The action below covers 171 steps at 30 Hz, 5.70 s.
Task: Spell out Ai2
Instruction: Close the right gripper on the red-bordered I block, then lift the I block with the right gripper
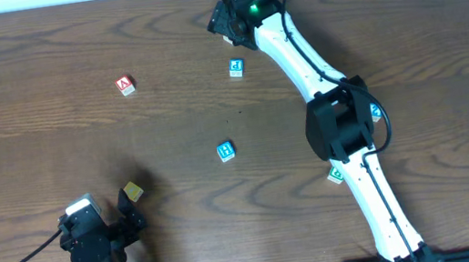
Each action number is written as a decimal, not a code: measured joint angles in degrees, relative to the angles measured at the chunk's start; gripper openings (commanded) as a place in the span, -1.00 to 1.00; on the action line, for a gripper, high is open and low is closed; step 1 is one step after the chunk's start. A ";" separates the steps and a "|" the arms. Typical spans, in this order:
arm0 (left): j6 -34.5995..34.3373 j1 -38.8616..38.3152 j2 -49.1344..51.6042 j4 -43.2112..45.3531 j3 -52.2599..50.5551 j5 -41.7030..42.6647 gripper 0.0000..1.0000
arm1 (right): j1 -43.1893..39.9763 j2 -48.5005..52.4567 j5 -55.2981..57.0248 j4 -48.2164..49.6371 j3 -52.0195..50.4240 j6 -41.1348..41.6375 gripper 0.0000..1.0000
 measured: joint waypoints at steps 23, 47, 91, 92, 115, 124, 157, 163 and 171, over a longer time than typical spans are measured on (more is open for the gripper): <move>0.00 0.00 0.00 0.00 0.00 0.00 0.91 | -0.22 2.25 -0.20 0.00 0.00 -1.81 -0.17; 0.00 0.00 0.00 0.00 0.00 0.00 0.91 | -3.06 2.25 -0.85 -7.10 0.96 -10.27 0.40; 0.00 0.00 0.00 0.00 0.00 0.00 0.91 | -4.04 2.25 -0.68 -3.04 2.12 -38.12 0.10; 0.00 0.00 0.00 0.00 0.00 0.00 0.91 | -4.02 2.25 -0.68 -2.97 2.12 -38.12 0.09; 0.00 0.00 0.00 0.00 0.00 0.02 0.91 | -3.96 2.25 -0.70 -1.95 2.10 -39.41 -0.02; 0.00 0.00 0.00 0.00 0.00 0.02 0.91 | -3.69 2.25 -0.70 -1.84 2.10 -39.56 -0.03; 0.00 0.00 0.00 0.00 0.00 0.00 0.91 | -3.48 2.23 -0.87 -1.49 2.10 -39.98 -0.68; 0.00 0.00 0.00 0.00 0.00 0.00 0.91 | -3.48 1.66 -0.87 -1.51 2.10 -39.98 -0.88; 0.00 0.00 0.00 0.00 0.00 0.00 0.91 | -3.48 -2.19 -0.90 -1.49 2.10 -39.98 -0.97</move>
